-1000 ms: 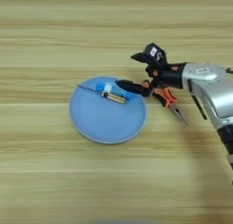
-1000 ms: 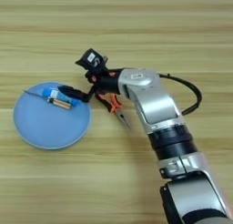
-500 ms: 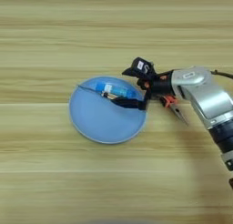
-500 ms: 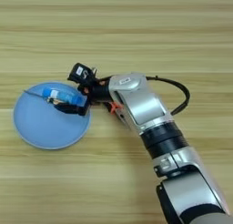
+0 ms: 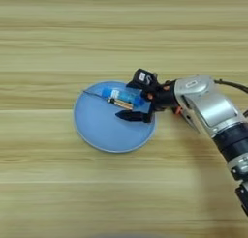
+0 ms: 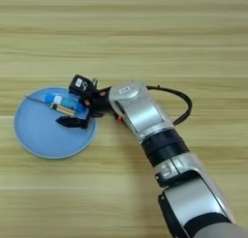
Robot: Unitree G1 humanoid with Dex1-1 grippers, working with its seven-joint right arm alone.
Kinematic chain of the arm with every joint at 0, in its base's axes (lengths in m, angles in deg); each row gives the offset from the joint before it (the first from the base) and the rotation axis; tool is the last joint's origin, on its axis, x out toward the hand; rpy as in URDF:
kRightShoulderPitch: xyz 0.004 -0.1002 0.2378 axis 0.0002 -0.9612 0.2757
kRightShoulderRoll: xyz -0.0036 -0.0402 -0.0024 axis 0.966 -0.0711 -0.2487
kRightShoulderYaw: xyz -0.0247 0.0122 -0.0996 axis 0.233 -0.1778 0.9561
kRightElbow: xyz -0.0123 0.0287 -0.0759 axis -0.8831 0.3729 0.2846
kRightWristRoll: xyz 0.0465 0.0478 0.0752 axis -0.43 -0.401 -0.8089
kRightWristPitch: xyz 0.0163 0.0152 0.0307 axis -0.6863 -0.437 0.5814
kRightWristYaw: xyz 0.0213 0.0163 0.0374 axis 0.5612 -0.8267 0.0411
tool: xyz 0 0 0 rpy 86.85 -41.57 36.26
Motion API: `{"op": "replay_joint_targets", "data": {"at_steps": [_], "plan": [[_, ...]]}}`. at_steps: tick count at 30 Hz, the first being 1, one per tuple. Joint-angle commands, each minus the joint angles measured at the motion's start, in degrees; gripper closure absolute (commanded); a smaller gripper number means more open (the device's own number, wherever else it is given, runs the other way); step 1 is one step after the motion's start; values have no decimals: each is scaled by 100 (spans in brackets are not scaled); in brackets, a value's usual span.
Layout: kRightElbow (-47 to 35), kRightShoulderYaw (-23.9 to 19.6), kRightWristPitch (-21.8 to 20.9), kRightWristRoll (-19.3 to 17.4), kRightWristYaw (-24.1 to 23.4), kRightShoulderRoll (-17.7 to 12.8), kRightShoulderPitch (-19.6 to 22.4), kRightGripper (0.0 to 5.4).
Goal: Move the objects on the table
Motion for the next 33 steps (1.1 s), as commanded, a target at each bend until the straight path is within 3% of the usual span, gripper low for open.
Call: {"op": "replay_joint_targets", "data": {"at_steps": [1,13,21,33], "plan": [[39,-96,-255,63,-132,-17,538,4],[450,-61,-288,173,92,31,567,4],[192,-36,-208,131,439,-56,422,4],[-620,-117,162,-228,922,-208,155,4]]}}
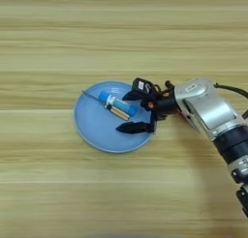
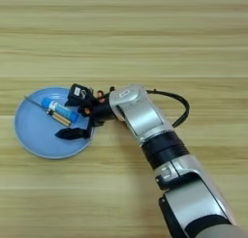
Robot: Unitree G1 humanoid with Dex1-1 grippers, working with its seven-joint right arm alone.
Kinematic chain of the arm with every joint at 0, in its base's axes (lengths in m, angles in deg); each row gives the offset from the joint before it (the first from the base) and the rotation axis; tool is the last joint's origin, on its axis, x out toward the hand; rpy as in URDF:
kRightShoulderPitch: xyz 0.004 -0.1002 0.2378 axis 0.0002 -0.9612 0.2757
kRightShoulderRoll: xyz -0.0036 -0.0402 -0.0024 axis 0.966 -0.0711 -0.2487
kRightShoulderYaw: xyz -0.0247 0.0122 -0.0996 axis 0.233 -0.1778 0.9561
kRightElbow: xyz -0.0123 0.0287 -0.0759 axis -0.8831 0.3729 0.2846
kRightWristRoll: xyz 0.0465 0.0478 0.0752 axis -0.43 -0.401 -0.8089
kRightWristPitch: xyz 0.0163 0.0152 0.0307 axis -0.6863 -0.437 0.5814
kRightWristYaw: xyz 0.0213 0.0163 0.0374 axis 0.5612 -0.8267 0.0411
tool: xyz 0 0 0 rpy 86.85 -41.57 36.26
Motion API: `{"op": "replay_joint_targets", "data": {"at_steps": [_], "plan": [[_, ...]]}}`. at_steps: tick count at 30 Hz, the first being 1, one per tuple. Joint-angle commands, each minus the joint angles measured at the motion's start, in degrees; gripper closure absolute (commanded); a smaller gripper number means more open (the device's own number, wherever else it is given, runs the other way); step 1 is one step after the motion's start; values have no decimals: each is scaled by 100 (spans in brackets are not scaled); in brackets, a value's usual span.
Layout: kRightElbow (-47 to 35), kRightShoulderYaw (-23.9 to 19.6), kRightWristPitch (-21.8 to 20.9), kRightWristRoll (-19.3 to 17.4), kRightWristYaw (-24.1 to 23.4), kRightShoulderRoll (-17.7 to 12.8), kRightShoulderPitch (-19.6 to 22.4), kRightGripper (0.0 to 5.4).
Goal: Move the objects on the table
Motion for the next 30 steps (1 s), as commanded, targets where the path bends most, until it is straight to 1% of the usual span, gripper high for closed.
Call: {"op": "replay_joint_targets", "data": {"at_steps": [1,4,9,11,15,18,23,26,29,30], "plan": [[-490,-185,26,-183,19,-183,263,4],[-475,-232,55,-167,-85,-162,273,4],[-119,-427,125,-133,-552,56,486,4],[-4,-480,169,-152,-660,101,546,4],[263,-764,483,-307,-958,285,734,4],[447,-887,559,-352,-1135,360,828,4],[540,-1019,678,-449,-1207,390,985,4],[610,-1061,617,-440,-1265,393,1044,4],[652,-972,465,-342,-1270,369,979,4],[666,-959,437,-323,-1270,364,971,13]]}}
